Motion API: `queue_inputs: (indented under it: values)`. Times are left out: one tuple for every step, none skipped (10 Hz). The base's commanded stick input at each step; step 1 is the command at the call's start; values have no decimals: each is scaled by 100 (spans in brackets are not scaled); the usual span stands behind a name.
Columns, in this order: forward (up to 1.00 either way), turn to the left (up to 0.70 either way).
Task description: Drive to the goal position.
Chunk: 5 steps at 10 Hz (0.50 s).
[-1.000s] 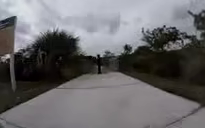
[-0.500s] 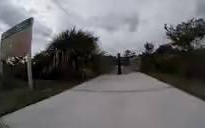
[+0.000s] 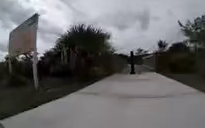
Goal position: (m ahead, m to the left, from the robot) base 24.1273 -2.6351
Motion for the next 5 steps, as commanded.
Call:
queue_inputs:
  values:
    - [70,-35]
    - [70,-35]
    - [70,-1]
    - [70,0]
    - [70,0]
